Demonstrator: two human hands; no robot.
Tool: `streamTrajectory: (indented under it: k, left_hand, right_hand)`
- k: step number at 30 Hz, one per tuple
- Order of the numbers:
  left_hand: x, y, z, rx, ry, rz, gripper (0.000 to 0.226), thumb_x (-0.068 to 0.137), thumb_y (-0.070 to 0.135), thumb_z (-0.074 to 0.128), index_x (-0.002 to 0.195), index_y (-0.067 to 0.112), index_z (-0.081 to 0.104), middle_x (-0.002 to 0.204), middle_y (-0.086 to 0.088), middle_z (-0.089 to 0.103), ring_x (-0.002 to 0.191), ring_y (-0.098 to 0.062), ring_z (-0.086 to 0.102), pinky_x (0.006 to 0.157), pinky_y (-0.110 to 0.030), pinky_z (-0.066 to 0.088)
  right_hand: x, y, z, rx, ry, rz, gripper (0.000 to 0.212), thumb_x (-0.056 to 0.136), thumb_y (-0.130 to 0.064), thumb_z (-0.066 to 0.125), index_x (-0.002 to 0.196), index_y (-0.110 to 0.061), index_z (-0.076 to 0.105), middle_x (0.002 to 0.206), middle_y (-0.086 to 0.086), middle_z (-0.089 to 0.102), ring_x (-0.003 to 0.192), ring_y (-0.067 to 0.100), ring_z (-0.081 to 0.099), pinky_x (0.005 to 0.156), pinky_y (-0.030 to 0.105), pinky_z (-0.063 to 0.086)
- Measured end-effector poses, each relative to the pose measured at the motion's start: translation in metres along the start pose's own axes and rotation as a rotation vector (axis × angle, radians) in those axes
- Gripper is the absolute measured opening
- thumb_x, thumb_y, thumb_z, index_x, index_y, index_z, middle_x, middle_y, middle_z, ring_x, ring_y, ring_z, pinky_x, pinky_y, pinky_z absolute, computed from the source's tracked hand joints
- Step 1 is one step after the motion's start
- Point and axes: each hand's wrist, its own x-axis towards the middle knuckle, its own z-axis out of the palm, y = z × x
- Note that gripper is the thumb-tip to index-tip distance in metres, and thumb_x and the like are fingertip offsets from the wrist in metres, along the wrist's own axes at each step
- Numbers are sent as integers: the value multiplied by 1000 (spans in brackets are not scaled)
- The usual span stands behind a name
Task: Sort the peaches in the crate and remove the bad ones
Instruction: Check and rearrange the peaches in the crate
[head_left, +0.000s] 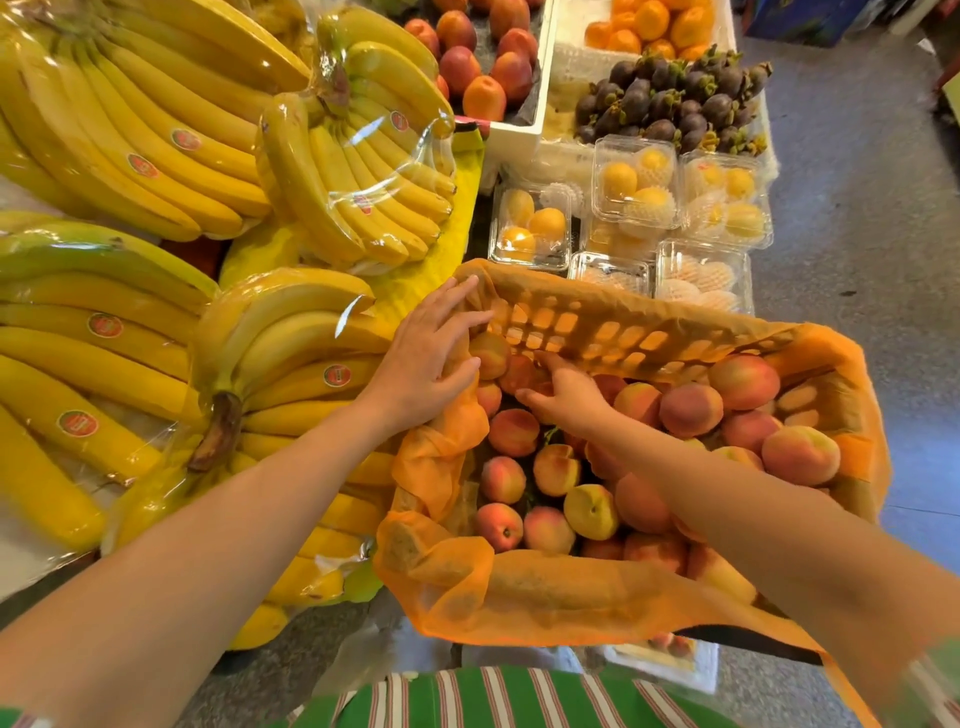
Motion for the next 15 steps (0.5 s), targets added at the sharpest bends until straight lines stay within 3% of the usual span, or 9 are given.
streamTrajectory:
  k: [2, 6, 8, 11, 15]
  left_hand:
    - [1, -2, 1, -25, 9, -2, 46, 88, 30, 52, 133, 22, 52, 157, 0, 26, 147, -18, 14, 118, -45, 19]
    - [3, -4, 2, -66, 32, -16, 44, 87, 29, 51, 131, 21, 55, 156, 0, 27, 147, -16, 16, 118, -42, 19]
    - [3, -4, 2, -84, 37, -14, 45, 87, 29, 50, 130, 20, 56, 155, -1, 29, 146, -18, 18, 118, -43, 20]
    - [3, -4, 3, -99, 36, -17, 43, 87, 28, 50, 129, 20, 57, 155, -2, 29, 146, -18, 18, 118, -44, 21]
    - [3, -5, 3, -105, 33, -13, 42, 87, 26, 51, 128, 19, 57, 155, -1, 29, 146, -17, 18, 118, -43, 21]
  right_hand:
    - [4, -6, 9, 1, -42, 75, 63, 92, -42, 60, 141, -10, 39, 138, 13, 52, 125, 32, 49, 96, 36, 39]
    - [10, -10, 22, -28, -48, 249, 54, 93, -49, 54, 123, -4, 56, 123, 17, 61, 113, 33, 55, 83, 35, 41]
    - [11, -10, 27, -24, -41, 323, 56, 91, -54, 55, 121, -6, 58, 123, 14, 61, 115, 32, 54, 77, 32, 34]
    - [17, -2, 34, -78, 150, 273, 62, 77, -66, 63, 116, -18, 56, 119, 9, 63, 114, 32, 53, 87, 39, 32]
    - [14, 9, 32, 19, 164, 189, 66, 73, -62, 69, 123, -21, 56, 116, 5, 67, 115, 29, 55, 95, 42, 30]
